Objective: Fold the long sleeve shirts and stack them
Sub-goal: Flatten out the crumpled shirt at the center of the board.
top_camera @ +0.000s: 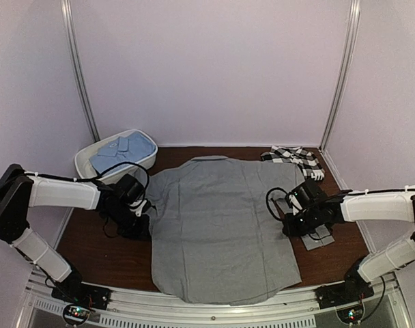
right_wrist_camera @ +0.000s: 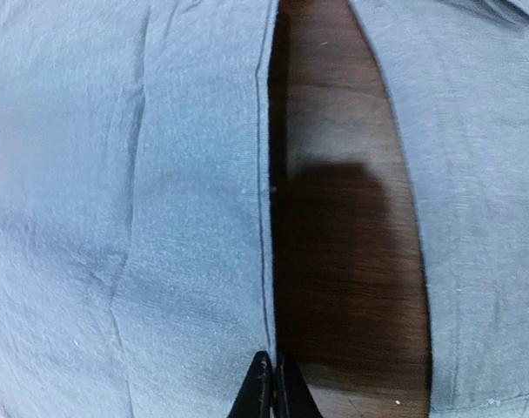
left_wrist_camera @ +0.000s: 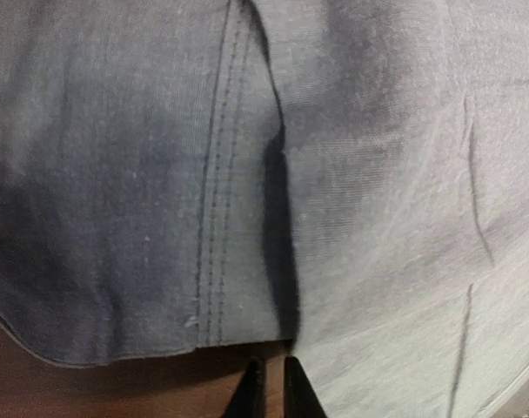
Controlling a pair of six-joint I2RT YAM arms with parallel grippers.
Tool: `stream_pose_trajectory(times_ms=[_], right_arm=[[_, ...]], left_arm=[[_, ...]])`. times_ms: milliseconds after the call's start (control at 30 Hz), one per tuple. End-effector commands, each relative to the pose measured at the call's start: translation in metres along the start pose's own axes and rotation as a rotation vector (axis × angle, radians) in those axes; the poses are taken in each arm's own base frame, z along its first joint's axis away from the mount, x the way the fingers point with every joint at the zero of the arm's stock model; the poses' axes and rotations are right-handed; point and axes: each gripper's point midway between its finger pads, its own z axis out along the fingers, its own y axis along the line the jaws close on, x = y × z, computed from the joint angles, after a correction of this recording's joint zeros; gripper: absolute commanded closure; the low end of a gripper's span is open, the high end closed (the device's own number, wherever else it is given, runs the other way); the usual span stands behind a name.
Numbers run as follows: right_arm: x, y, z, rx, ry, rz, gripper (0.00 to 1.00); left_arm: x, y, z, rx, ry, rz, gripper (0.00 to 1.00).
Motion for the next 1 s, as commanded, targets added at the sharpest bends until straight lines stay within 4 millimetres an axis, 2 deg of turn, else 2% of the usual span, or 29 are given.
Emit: stream_pose_trajectory(times_ms=[0, 100, 167, 233, 400, 500, 600, 700, 967], right_arm=[[-0.007, -0.023, -0.013, 0.123, -0.049, 0.042, 0.88], [-0.017, -0.017, -0.02, 0.103, -0.078, 0.05, 0.79], [-0.026, -0.013, -0.028, 0.089, -0.112, 0.053, 0.66], [-0.037, -0.013, -0.035, 0.102, -0.158, 0.056, 0.54], [-0.07, -0.022, -0.049, 0.145, -0.247, 0.084, 0.4], [-0.086, -0.03, -0.052, 0.135, -0.291, 0.125, 0.36], [-0.095, -0.039, -0.051, 0.129, -0.315, 0.165, 0.35], [-0.095, -0.052, -0.049, 0.135, -0.324, 0.203, 0.34], [-0.087, -0.095, -0.047, 0.136, -0.34, 0.338, 0.29]], left_arm=[[-0.014, 0.004, -0.016, -0.053, -0.012, 0.005, 0.83], [-0.037, -0.006, -0.037, -0.053, -0.084, 0.013, 0.79], [-0.054, -0.008, -0.049, -0.055, -0.138, 0.008, 0.78], [-0.071, -0.009, -0.053, -0.043, -0.173, -0.006, 0.77], [-0.108, -0.02, -0.04, 0.007, -0.238, -0.009, 0.75], [-0.131, -0.023, -0.024, 0.021, -0.257, -0.009, 0.73], [-0.152, -0.027, -0.011, 0.035, -0.287, 0.0, 0.73], [-0.165, -0.014, 0.003, -0.001, -0.279, -0.015, 0.73], [-0.175, 0.044, 0.021, -0.088, -0.249, -0.082, 0.74]])
